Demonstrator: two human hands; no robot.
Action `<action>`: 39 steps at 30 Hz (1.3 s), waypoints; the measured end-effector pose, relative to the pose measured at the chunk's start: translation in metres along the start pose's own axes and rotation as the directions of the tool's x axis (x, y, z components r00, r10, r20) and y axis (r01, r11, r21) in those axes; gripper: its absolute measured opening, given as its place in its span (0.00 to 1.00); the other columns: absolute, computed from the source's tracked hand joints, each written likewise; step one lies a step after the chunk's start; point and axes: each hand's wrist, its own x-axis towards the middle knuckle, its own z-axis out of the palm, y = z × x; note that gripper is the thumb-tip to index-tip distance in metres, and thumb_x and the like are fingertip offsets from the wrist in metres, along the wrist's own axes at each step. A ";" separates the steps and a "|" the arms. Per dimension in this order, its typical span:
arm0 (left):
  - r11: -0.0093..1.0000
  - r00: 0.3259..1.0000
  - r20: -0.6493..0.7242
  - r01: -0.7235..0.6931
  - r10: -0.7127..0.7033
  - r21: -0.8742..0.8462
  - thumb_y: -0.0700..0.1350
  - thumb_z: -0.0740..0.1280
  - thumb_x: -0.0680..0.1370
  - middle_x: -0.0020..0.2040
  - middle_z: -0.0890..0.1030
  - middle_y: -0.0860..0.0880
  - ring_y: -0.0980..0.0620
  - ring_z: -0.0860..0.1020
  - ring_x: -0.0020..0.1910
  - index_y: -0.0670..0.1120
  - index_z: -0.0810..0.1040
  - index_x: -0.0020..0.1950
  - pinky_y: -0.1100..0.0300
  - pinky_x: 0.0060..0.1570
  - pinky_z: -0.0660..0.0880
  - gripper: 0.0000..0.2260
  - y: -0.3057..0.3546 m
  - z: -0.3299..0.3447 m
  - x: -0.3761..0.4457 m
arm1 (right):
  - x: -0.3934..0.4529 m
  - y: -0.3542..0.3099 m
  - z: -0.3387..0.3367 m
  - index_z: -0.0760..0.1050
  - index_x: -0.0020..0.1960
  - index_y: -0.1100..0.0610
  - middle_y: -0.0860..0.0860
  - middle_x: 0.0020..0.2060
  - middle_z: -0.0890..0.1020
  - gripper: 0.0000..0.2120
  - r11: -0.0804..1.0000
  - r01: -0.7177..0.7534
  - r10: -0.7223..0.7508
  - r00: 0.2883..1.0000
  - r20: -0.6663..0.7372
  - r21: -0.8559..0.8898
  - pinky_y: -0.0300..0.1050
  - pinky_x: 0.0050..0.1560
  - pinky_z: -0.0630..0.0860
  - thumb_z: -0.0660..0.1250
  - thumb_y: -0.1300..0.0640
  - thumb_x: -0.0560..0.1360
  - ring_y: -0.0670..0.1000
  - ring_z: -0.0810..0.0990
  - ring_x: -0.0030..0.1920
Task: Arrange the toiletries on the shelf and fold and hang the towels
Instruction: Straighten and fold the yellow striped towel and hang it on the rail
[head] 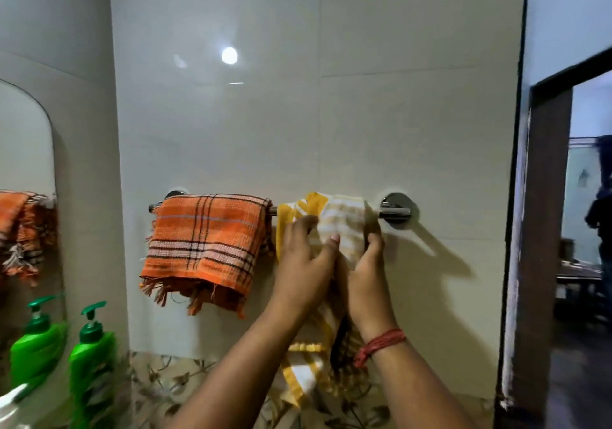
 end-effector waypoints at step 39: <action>0.836 0.666 -0.512 0.486 -0.542 -0.255 0.49 0.71 0.63 0.59 0.82 0.42 0.41 0.80 0.58 0.44 0.77 0.60 0.41 0.57 0.76 0.26 0.026 0.062 -0.183 | -0.074 0.115 -0.048 0.81 0.53 0.47 0.43 0.44 0.86 0.13 0.841 -0.358 -0.231 0.441 0.867 0.406 0.33 0.48 0.78 0.70 0.64 0.75 0.43 0.84 0.49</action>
